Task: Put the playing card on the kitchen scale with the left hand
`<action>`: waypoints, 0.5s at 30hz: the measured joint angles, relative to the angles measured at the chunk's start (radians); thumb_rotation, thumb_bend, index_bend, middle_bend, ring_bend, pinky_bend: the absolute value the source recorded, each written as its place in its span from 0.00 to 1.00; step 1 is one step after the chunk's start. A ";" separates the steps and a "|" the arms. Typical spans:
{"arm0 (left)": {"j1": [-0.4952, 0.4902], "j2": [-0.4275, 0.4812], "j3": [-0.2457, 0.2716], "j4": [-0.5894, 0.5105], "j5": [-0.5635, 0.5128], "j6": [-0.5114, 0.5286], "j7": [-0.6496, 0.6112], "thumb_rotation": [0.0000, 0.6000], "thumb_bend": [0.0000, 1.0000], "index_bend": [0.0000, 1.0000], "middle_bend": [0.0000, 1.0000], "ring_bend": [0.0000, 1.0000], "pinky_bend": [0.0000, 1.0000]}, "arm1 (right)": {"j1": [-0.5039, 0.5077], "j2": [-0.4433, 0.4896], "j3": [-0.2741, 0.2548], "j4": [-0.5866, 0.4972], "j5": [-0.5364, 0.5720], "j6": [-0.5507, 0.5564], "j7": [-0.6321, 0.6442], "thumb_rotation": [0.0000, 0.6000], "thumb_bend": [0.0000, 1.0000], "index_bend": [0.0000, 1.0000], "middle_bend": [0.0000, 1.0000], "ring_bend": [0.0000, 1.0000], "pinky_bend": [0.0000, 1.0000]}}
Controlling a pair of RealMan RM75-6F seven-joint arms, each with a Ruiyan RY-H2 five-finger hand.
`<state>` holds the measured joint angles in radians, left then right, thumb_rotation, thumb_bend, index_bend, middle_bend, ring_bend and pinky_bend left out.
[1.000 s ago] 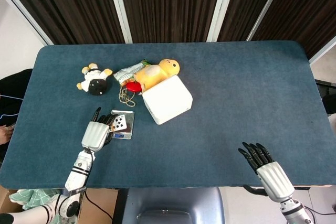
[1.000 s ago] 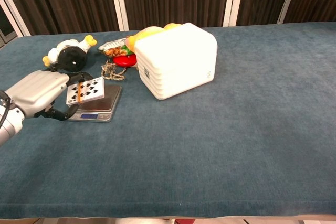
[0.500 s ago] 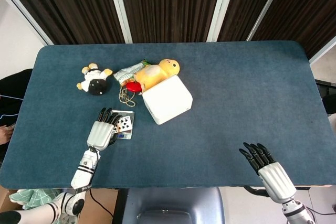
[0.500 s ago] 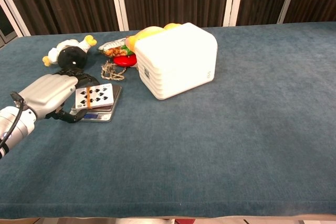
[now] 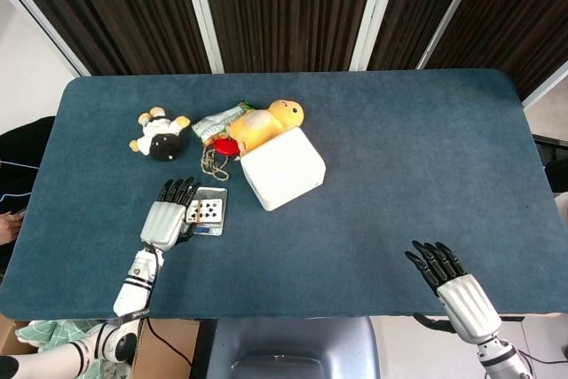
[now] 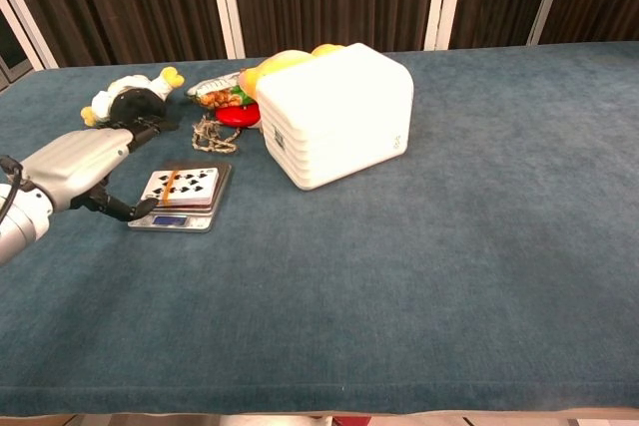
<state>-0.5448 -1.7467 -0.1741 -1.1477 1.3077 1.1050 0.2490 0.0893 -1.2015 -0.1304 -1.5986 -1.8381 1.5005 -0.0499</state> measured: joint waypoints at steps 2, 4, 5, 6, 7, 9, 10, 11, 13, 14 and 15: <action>0.008 0.032 0.001 -0.034 0.004 0.012 -0.006 1.00 0.35 0.03 0.00 0.00 0.00 | 0.000 -0.001 0.000 0.000 0.001 -0.002 -0.007 1.00 0.11 0.00 0.00 0.00 0.00; 0.020 0.072 0.007 -0.067 0.019 0.038 -0.009 1.00 0.34 0.03 0.00 0.00 0.00 | -0.002 0.000 0.000 0.001 0.000 -0.001 -0.013 1.00 0.11 0.00 0.00 0.00 0.00; 0.028 0.092 0.011 -0.084 0.027 0.050 -0.011 1.00 0.34 0.03 0.00 0.00 0.00 | -0.003 0.000 0.000 0.001 0.000 0.001 -0.015 1.00 0.11 0.00 0.00 0.00 0.00; 0.036 0.115 0.017 -0.104 0.033 0.061 -0.015 1.00 0.34 0.03 0.00 0.00 0.00 | -0.004 0.000 0.001 0.001 0.001 0.003 -0.018 1.00 0.11 0.00 0.00 0.00 0.00; 0.050 0.146 0.026 -0.134 0.040 0.072 -0.022 1.00 0.33 0.03 0.00 0.00 0.00 | -0.006 0.000 0.001 0.001 0.001 0.004 -0.023 1.00 0.11 0.00 0.00 0.00 0.00; 0.074 0.202 0.045 -0.190 0.052 0.087 -0.037 1.00 0.34 0.03 0.00 0.00 0.00 | -0.007 0.000 0.001 0.000 0.002 0.003 -0.034 1.00 0.11 0.00 0.00 0.00 0.00; 0.095 0.244 0.065 -0.227 0.065 0.103 -0.046 1.00 0.35 0.03 0.00 0.00 0.00 | -0.008 0.000 0.000 -0.002 0.002 0.001 -0.040 1.00 0.11 0.00 0.00 0.00 0.00; 0.115 0.279 0.083 -0.252 0.079 0.120 -0.050 1.00 0.35 0.03 0.00 0.00 0.00 | -0.010 0.001 -0.001 -0.005 0.003 0.001 -0.041 1.00 0.11 0.00 0.00 0.00 0.00; 0.170 0.356 0.131 -0.293 0.115 0.179 -0.055 1.00 0.36 0.03 0.00 0.00 0.00 | -0.014 0.003 -0.001 -0.008 0.003 0.007 -0.042 1.00 0.11 0.00 0.00 0.00 0.00; 0.197 0.384 0.151 -0.304 0.129 0.210 -0.058 1.00 0.36 0.03 0.00 0.00 0.00 | -0.016 0.003 -0.001 -0.009 0.003 0.011 -0.042 1.00 0.11 0.00 0.00 0.00 0.00; 0.226 0.410 0.171 -0.314 0.141 0.243 -0.062 1.00 0.36 0.03 0.00 0.00 0.00 | -0.016 0.003 0.000 -0.008 0.001 0.016 -0.042 1.00 0.11 0.00 0.00 0.00 0.00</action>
<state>-0.3190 -1.3369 -0.0036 -1.4621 1.4491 1.3478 0.1873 0.0729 -1.1987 -0.1308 -1.6068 -1.8374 1.5164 -0.0921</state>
